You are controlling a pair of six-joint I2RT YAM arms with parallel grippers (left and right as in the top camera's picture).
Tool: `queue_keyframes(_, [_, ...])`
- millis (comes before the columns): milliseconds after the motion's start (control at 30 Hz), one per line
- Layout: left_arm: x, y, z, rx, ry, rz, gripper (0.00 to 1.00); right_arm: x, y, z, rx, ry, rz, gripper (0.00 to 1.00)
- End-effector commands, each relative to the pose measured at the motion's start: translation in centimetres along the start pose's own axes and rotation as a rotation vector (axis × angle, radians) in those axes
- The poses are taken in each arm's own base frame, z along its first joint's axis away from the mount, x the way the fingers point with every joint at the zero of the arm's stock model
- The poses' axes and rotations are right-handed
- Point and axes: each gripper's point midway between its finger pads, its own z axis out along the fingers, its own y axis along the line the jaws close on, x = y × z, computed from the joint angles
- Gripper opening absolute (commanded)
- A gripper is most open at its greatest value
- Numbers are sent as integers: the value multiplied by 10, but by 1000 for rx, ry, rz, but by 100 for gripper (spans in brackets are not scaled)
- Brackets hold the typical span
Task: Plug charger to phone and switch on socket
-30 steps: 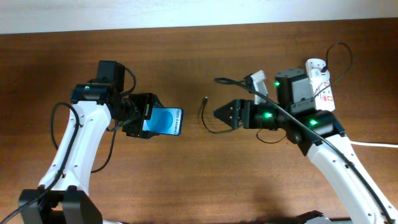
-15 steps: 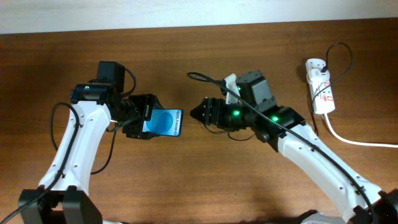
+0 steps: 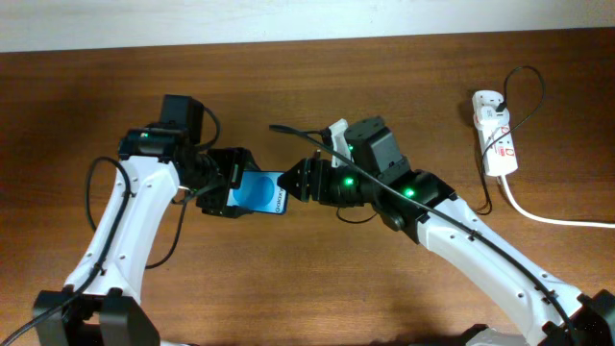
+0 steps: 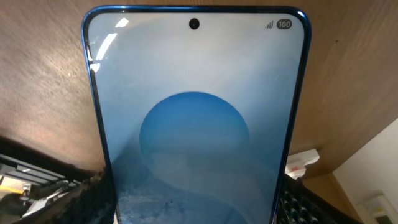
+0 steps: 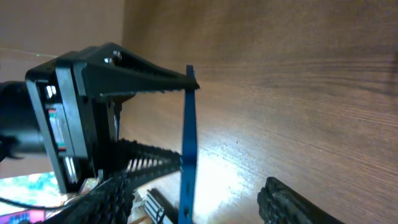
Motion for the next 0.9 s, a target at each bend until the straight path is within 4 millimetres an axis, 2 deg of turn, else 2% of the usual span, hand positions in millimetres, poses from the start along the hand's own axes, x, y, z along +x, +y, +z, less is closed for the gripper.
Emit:
queue_keyframes(0, [16, 1, -1, 5, 21, -17, 0, 1, 3, 8, 39, -29, -20, 66])
queue_keyframes(133, [28, 0, 4, 0, 29, 6, 0, 10, -6, 25, 91, -19, 14, 60])
queue_keyframes(300, [32, 1, 6, -6, 33, 18, 0, 15, -21, 40, 125, 13, 87, 45])
queue_keyframes(733, [32, 1, 6, -6, 33, 18, 0, 15, -17, 42, 104, 16, 81, 15])
queue_keyframes(767, [32, 1, 6, -6, 33, 18, 2, 15, -17, 42, 104, 16, 82, 11])
queue_keyframes(833, [32, 1, 6, -6, 33, 18, 23, 15, -17, 42, 102, 19, 82, 4])
queue_keyframes(867, [32, 1, 6, -6, 33, 18, 31, 16, -16, 42, 98, 23, 82, 4])
